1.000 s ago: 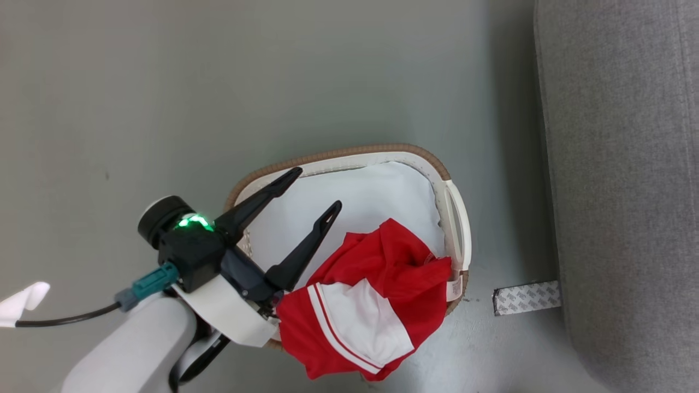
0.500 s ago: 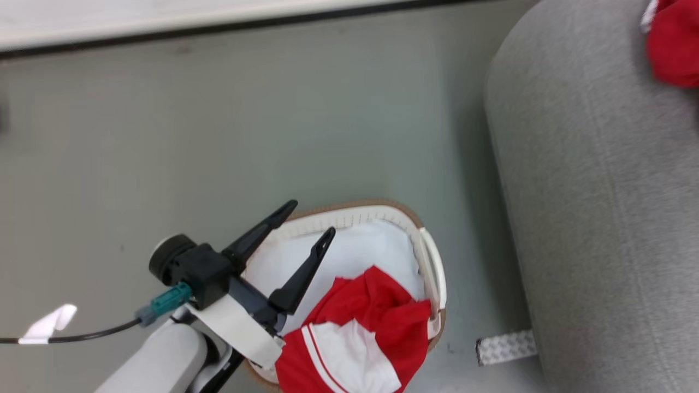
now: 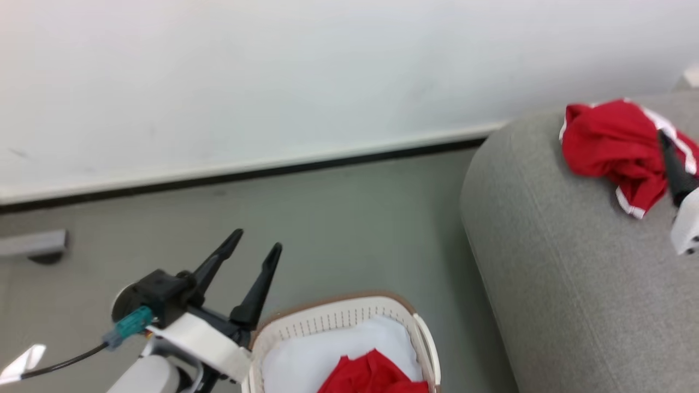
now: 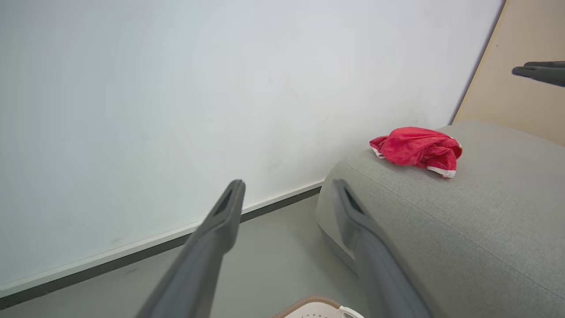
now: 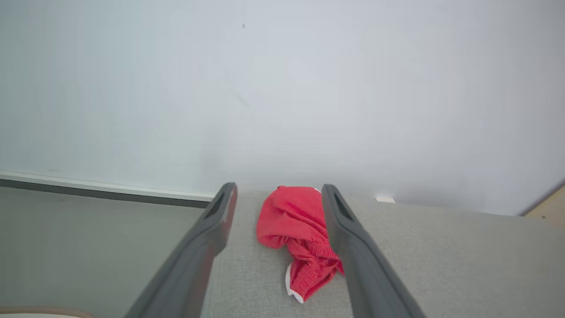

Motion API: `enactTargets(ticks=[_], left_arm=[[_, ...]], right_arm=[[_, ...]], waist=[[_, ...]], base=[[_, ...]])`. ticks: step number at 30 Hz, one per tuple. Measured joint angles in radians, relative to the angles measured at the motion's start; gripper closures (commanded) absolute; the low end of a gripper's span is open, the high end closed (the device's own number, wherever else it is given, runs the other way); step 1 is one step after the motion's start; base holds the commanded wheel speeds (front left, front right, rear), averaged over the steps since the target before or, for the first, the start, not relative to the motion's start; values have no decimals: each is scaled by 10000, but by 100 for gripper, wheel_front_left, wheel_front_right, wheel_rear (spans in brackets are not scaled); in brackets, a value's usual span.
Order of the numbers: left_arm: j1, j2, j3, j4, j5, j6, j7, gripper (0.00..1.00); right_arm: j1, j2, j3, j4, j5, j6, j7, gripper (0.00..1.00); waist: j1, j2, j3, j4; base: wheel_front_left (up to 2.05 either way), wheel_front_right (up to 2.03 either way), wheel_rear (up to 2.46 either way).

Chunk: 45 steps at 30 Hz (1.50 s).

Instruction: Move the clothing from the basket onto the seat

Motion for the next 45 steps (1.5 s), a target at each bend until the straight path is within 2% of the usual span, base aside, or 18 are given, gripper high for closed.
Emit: enactTargets(ticks=[6,10,18,24,28,34,45], left_arm=[[760,217,876,36,-35,495,0,0],[1157,242,1448,-35,119,757,0,0],[2465,-422,2964,-514,775,968,0,0],[3529,-1287,4418,-1112,1685,997,0,0],[4214,-1988,5147,-1183,2148,671,0,0],[4361,-2715,5902,-1014,2721,-117,-2,0],[4200,-3310,6510,-924,3377,-750,0,0]], right_arm=[[954,328,512,-830,575,0,-1336,0],[1966,899,155,-1392,552,0,-2464,0],[4531,2470,-36,-2017,-75,0,-4255,0],[5358,3095,192,-1879,-370,0,-5260,0],[5525,3277,418,-1779,-412,0,-5551,0],[5702,3363,577,-1574,-487,0,-5701,0],[5651,3432,556,-1524,-675,0,-5753,0]], waist=[[-1,0,-1063,152],[-1,0,-1381,398],[0,0,-1495,762],[0,0,-1448,808],[1,0,-1465,777],[1,0,-1450,833],[3,0,-1381,699]], base=[[0,0,0],[0,0,0],[0,0,0],[0,0,0],[0,0,0],[0,0,0],[0,0,0]])
